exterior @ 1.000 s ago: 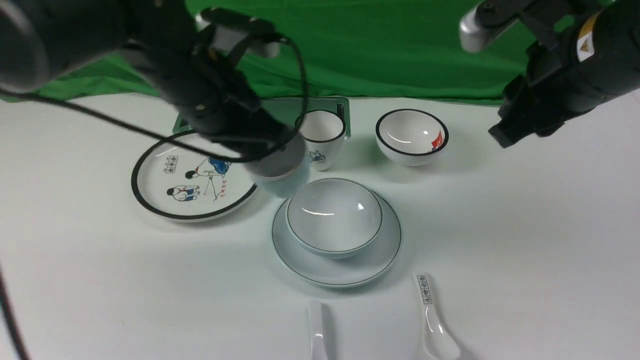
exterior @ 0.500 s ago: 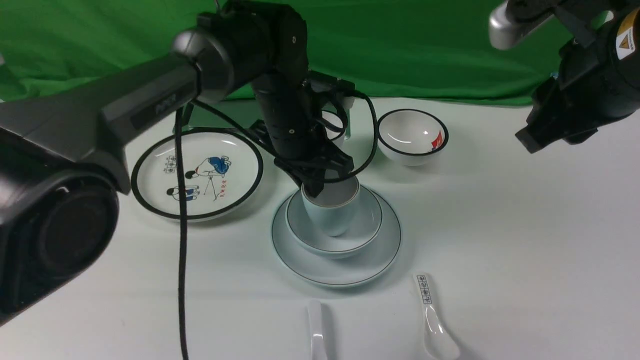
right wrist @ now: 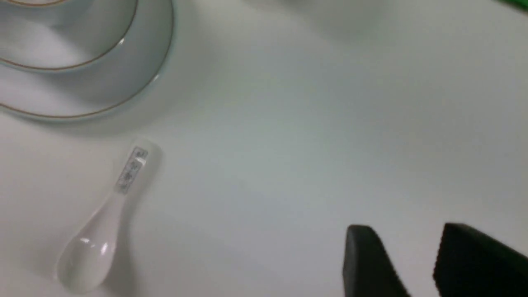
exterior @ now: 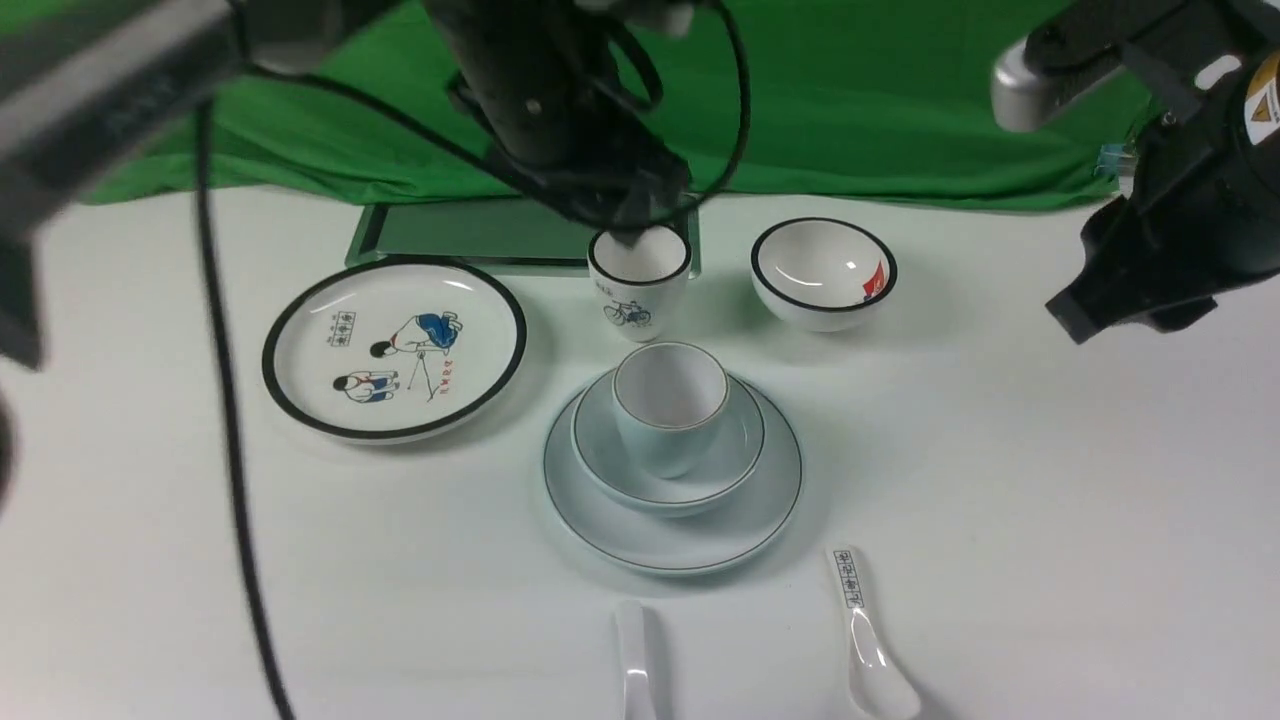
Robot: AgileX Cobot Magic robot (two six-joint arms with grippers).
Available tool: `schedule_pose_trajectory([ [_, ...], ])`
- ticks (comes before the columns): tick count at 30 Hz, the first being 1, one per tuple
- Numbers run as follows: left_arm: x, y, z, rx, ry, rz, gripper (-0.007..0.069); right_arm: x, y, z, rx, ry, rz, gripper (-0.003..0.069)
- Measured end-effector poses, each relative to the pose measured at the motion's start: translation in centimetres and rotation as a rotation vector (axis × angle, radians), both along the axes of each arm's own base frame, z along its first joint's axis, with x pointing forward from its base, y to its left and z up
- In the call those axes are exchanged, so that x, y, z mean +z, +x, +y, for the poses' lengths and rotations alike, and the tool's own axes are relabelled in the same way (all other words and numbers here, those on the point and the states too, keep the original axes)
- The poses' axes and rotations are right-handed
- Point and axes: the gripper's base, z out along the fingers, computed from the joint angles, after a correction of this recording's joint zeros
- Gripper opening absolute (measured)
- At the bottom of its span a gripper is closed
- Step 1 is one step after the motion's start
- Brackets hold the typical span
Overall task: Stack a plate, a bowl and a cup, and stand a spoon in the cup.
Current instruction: Use the right arm to grab a blue soup spoon
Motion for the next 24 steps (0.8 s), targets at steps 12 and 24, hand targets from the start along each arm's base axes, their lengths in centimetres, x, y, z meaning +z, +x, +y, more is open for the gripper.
schedule_pose_trajectory([
  [12,5.1,-16.1,8.4,0.086,0.026,-0.173,0.0032,-3.1,-6.0,8.4,0.313,0.110,0.132,0.0274],
  [24,-4.1,-24.8,11.9,0.078,0.002,-0.103,-0.0037,-11.8,-6.4,15.5,0.277,0.163,0.206,0.0449],
])
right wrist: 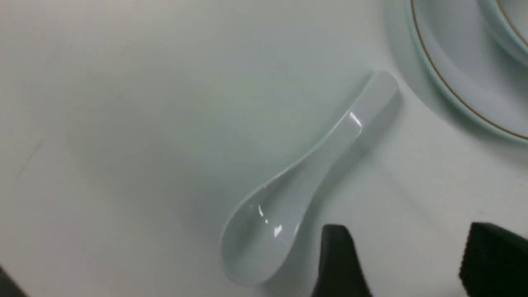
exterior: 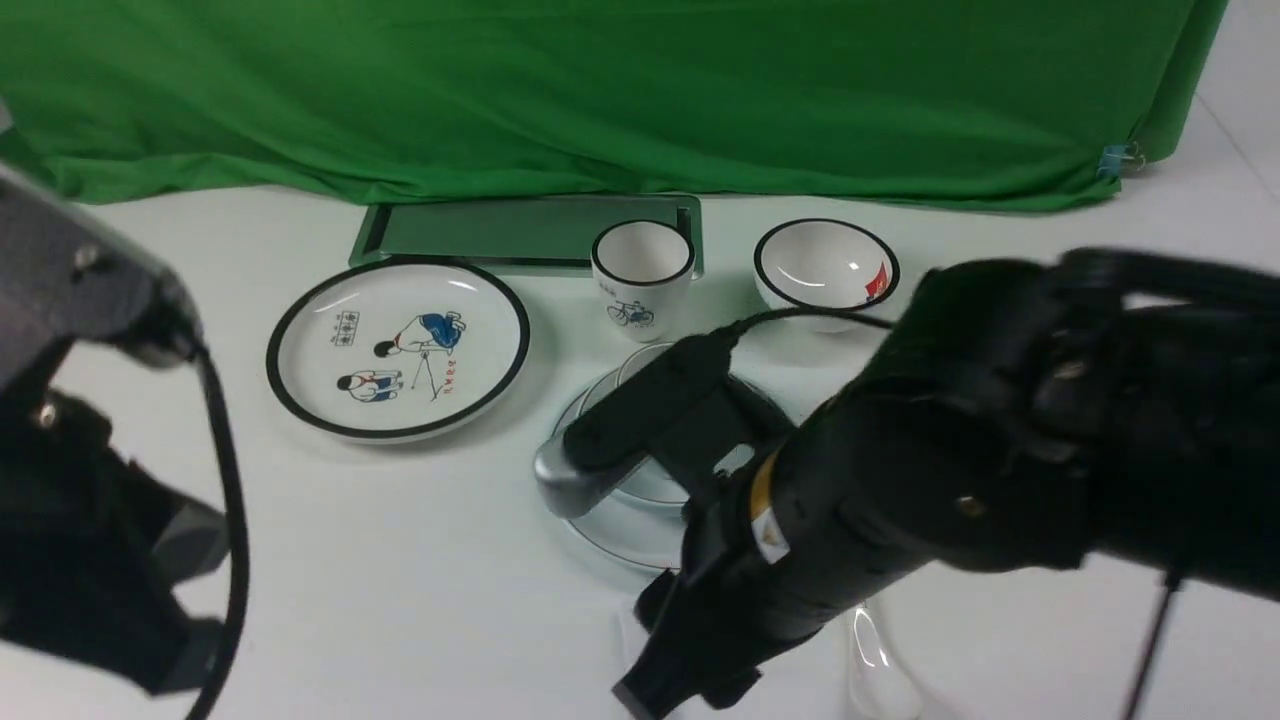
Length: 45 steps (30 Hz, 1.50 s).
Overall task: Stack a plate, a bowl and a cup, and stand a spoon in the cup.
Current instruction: Use the right arm to grab a blue soup spoon, then use the right arm to put the blue soup spoon into the blue teacup in the middle
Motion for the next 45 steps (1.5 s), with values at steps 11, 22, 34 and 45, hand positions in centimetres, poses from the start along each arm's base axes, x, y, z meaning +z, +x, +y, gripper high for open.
schedule_pose_trajectory([
  [11,-0.2,-1.6,0.7,0.000,-0.043,-0.095,-0.0036,-7.3,2.1,3.2,-0.114,0.023,0.047,0.0559],
  [22,-0.1,-1.6,0.5,-0.001,-0.066,-0.100,-0.0036,-9.4,2.5,3.7,-0.125,0.007,0.054,0.0230],
  [34,-0.3,-1.5,0.7,0.000,-0.047,-0.106,-0.0036,2.6,2.3,0.5,0.044,0.212,-0.266,0.0165],
  [45,-0.1,-1.3,0.6,0.000,-0.051,-0.131,-0.0036,4.9,10.7,-2.2,-0.071,0.575,-0.669,0.0165],
])
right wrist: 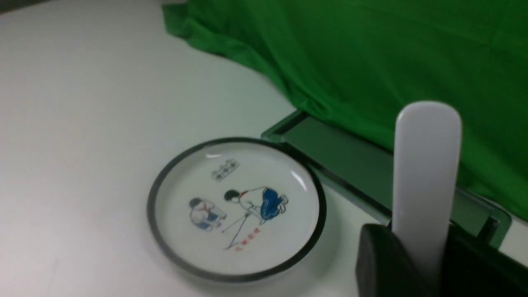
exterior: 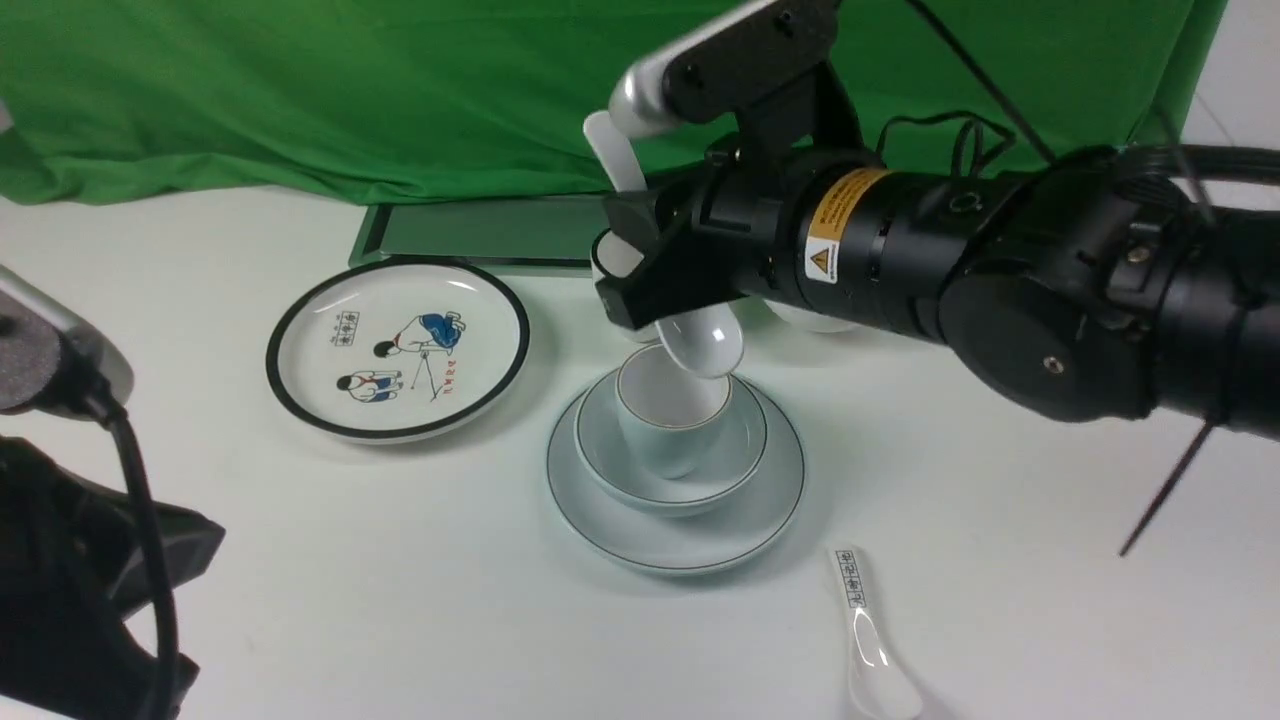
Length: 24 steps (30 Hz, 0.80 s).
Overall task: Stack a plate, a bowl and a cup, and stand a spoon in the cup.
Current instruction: Use the right arm to put the blue soup spoon into the blue teacup in the middle
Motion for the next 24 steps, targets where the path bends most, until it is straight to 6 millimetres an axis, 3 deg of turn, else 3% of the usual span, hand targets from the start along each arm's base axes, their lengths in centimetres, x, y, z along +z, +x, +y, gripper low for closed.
schedule_pose_trajectory([
  [6,0.0,0.0,0.0,0.000,0.003,-0.002,-0.0036,-4.8,3.3,0.4,-0.024,0.063,0.019,0.0165],
  [13,0.0,0.0,0.0,0.001,0.006,-0.004,-0.0036,-8.9,4.5,1.4,-0.002,0.066,0.028,0.0165],
  [17,0.0,0.0,0.0,0.001,0.006,-0.004,-0.0036,-9.4,4.6,1.5,0.012,0.023,0.010,0.0184],
  [24,0.2,-0.5,0.4,0.037,-0.024,-0.017,-0.0036,-9.2,4.5,1.4,0.018,-0.005,-0.004,0.0279],
])
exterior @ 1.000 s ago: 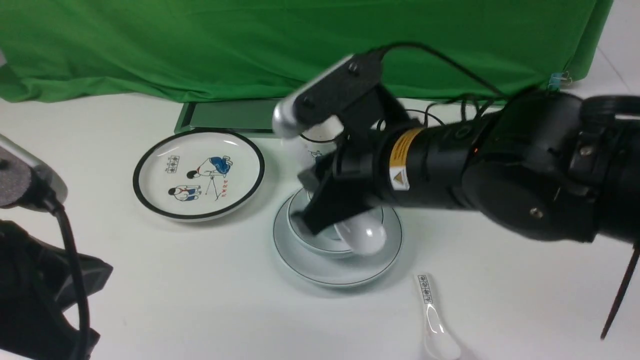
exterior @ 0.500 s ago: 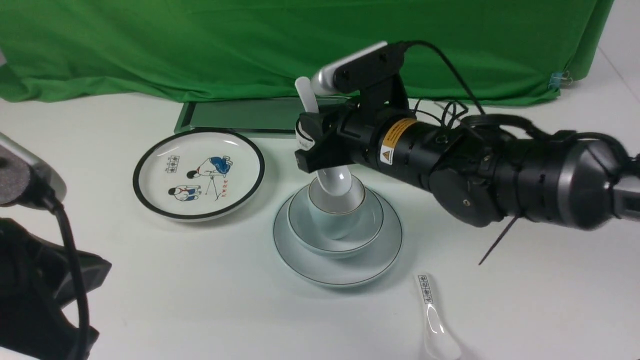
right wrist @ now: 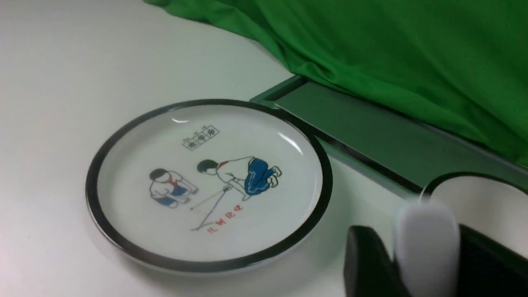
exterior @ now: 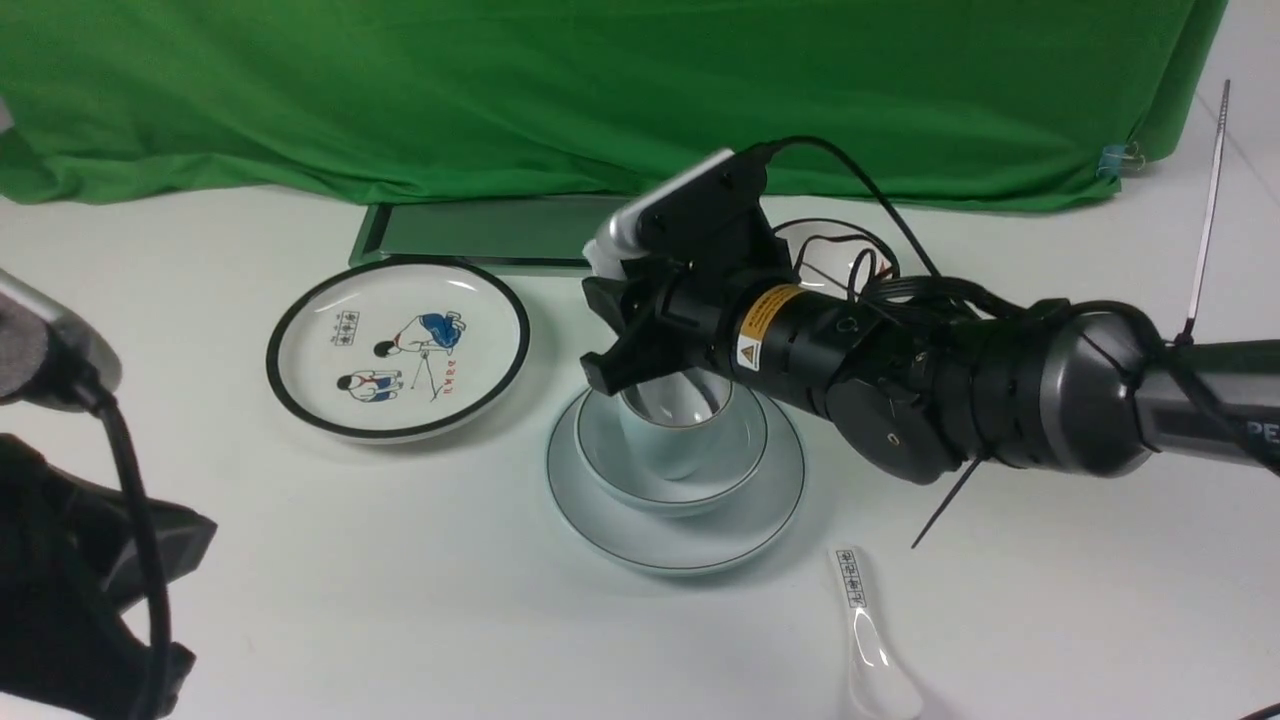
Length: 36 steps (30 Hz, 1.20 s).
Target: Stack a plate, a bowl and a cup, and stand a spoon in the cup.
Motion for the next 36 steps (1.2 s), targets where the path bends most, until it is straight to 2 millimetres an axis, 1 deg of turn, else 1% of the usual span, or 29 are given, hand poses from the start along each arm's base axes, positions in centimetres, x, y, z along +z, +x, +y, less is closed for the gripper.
schedule_pose_trajectory([
  [2,0.3,-0.9,0.4,0.008,-0.021,-0.033,-0.0036,0.6,-0.3,-0.4,-0.012,-0.030,0.023,0.0280],
  [4,0.5,-2.2,1.1,0.024,-0.044,-0.081,-0.0036,2.1,-0.8,-1.0,-0.030,-0.062,0.043,0.0269],
  [5,0.6,-2.3,1.2,0.025,-0.043,-0.089,-0.0036,2.3,-0.8,-1.1,-0.031,-0.066,0.045,0.0267],
  [6,0.7,-3.4,1.9,0.044,-0.056,-0.135,-0.0036,3.5,-1.3,-1.6,-0.043,-0.087,0.054,0.0246],
  [7,0.7,-4.3,2.5,0.059,-0.062,-0.175,-0.0036,5.3,-2.1,-2.4,-0.056,-0.119,0.057,0.0216],
  [8,0.5,-5.0,3.0,0.072,-0.066,-0.205,-0.0036,6.3,-2.6,-2.9,-0.061,-0.134,0.054,0.0192],
  [9,0.5,-5.2,3.0,0.073,-0.070,-0.209,-0.0036,6.6,-2.7,-3.0,-0.062,-0.137,0.052,0.0192],
  [10,0.0,-6.2,3.7,0.093,-0.077,-0.249,-0.0036,8.5,-3.7,-3.9,-0.067,-0.155,0.033,0.0143],
  [11,-0.1,-6.3,3.8,0.094,-0.077,-0.254,-0.0036,8.9,-3.9,-4.0,-0.067,-0.150,0.026,0.0138],
  [12,-0.6,-7.1,4.2,0.105,-0.091,-0.287,-0.0036,10.5,-5.0,-4.9,-0.070,-0.144,0.000,0.0099],
  [13,-1.0,-7.6,4.5,0.110,-0.103,-0.309,-0.0036,11.6,-5.8,-5.5,-0.071,-0.133,-0.022,0.0072],
  [14,-1.3,-8.1,4.7,0.111,-0.124,-0.350,-0.0036,12.7,-7.1,-6.4,-0.071,-0.115,-0.049,0.0038],
  [16,-1.5,-8.6,4.9,0.109,-0.154,-0.406,-0.0036,14.1,-8.9,-7.7,-0.070,-0.083,-0.091,0.0013],
  [18,-1.4,-8.8,5.0,0.105,-0.180,-0.455,-0.0036,15.4,-10.6,-9.0,-0.068,-0.044,-0.139,0.0009],
  [21,-1.4,-8.9,5.0,0.103,-0.194,-0.478,-0.0036,16.2,-13.4,-10.9,-0.056,-0.011,-0.213,0.0008],
  [22,-1.4,-8.9,5.0,0.103,-0.194,-0.478,-0.0036,16.4,-13.8,-11.2,-0.054,-0.004,-0.231,0.0008],
  [23,-1.4,-8.9,5.0,0.103,-0.194,-0.478,-0.0036,16.4,-15.3,-12.2,-0.051,0.017,-0.256,0.0008],
  [25,-1.4,-8.9,5.0,0.103,-0.193,-0.478,-0.0034,16.8,-17.2,-13.5,-0.049,0.045,-0.302,0.0010],
  [26,-1.4,-8.9,5.0,0.103,-0.193,-0.478,-0.0034,16.6,-17.2,-13.5,-0.049,0.041,-0.298,0.0010],
  [27,-1.4,-8.9,5.0,0.103,-0.193,-0.478,-0.0034,16.9,-18.5,-14.4,-0.047,0.065,-0.337,0.0010],
  [29,-1.4,-8.9,5.0,0.103,-0.193,-0.478,-0.0032,17.2,-20.1,-15.6,-0.048,0.088,-0.379,0.0012],
  [33,-1.4,-8.9,5.0,0.104,-0.191,-0.479,-0.0032,17.7,-21.7,-16.8,-0.056,0.109,-0.409,0.0015],
  [36,-1.4,-8.9,5.0,0.104,-0.191,-0.479,-0.0032,17.9,-22.3,-17.4,-0.062,0.113,-0.416,0.0020],
])
